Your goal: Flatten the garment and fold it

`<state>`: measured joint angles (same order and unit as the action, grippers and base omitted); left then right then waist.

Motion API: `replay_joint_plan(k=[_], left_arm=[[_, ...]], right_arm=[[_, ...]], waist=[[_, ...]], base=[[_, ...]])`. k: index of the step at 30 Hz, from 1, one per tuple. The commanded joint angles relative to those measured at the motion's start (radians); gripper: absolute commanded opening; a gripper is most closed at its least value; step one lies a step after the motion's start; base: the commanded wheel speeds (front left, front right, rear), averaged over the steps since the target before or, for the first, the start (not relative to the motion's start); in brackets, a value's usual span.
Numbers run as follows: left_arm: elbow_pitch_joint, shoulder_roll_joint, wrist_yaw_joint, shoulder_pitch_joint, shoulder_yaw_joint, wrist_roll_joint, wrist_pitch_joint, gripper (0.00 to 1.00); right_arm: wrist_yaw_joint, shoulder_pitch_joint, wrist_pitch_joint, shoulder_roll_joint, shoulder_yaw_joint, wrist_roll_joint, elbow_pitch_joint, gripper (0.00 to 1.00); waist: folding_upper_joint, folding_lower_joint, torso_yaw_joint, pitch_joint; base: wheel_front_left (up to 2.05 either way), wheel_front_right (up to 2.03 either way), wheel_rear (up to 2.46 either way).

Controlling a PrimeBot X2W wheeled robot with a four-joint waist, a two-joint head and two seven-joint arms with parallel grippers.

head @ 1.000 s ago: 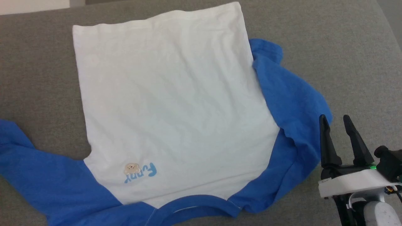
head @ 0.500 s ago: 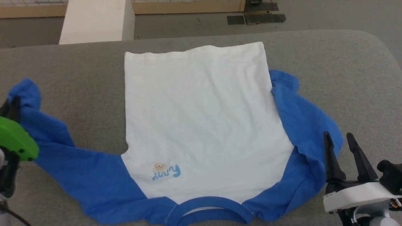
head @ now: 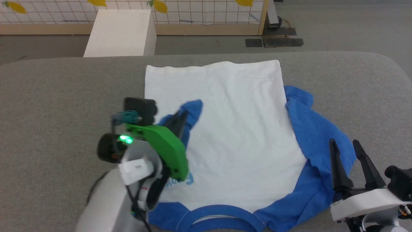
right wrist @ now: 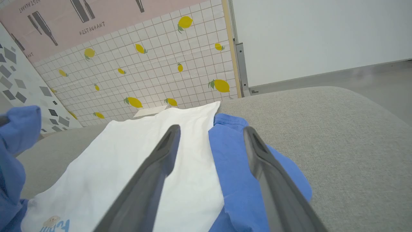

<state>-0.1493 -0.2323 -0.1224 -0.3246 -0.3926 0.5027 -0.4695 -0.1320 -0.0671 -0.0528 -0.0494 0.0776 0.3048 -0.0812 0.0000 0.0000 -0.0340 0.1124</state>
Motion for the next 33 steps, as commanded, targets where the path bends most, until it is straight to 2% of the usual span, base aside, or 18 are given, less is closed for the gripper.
replay_joint_plan(k=[1,2,6,16,17,18,22,28,31,33], left_arm=[[0.029,0.026,0.013,-0.019,-0.026,-0.011,0.006,0.0],[0.077,0.054,0.021,-0.028,-0.063,-0.02,0.01,0.0],[0.233,0.109,0.046,-0.048,-0.164,-0.056,0.01,0.0],[0.548,0.17,0.111,-0.077,-0.338,-0.093,0.056,0.0],[0.569,0.173,0.115,-0.079,-0.346,-0.087,0.063,0.44],[0.582,0.174,0.12,-0.081,-0.353,-0.081,0.07,0.98],[0.605,0.179,0.157,-0.084,-0.358,-0.019,0.099,1.0],[0.51,0.178,0.197,-0.072,-0.319,0.076,0.196,1.0],[0.43,0.147,0.196,-0.048,-0.268,0.099,0.262,1.0],[0.373,0.117,0.176,-0.025,-0.225,0.105,0.308,1.0]], right_arm=[[0.001,-0.012,0.002,-0.001,-0.003,0.006,-0.005,1.0],[0.001,-0.012,0.005,-0.001,-0.005,0.007,-0.005,1.0],[0.001,-0.008,0.009,-0.001,-0.013,0.012,-0.001,1.0],[0.001,0.003,0.005,-0.001,-0.033,0.025,0.021,1.0],[0.001,0.004,0.004,-0.001,-0.034,0.025,0.022,1.0],[0.001,0.005,0.004,-0.001,-0.034,0.025,0.022,1.0],[0.001,0.004,0.009,-0.001,-0.03,0.021,0.022,1.0],[0.001,-0.001,0.026,-0.001,-0.022,0.011,0.009,1.0],[0.001,-0.001,0.034,-0.001,-0.012,0.003,-0.001,1.0],[0.001,0.003,0.04,-0.001,-0.004,-0.004,-0.008,1.0]], waist=[[0.0,0.0,-0.011,0.007],[0.0,0.0,-0.017,0.01],[0.0,0.0,-0.041,0.02],[0.0,0.0,-0.084,0.044],[0.0,0.0,-0.086,0.046],[0.0,0.0,-0.087,0.048],[0.0,0.0,-0.08,0.048],[0.0,0.0,-0.054,0.037],[0.0,0.0,-0.037,0.03],[0.0,0.0,-0.026,0.028]], base=[[0.0,0.0,0.0],[0.0,0.0,0.0],[0.0,0.0,0.0],[0.0,0.0,0.0],[0.0,0.0,0.0],[0.0,0.0,0.0],[0.0,0.0,0.0],[0.0,0.0,0.0],[0.0,0.0,0.0],[0.0,0.0,0.0]])
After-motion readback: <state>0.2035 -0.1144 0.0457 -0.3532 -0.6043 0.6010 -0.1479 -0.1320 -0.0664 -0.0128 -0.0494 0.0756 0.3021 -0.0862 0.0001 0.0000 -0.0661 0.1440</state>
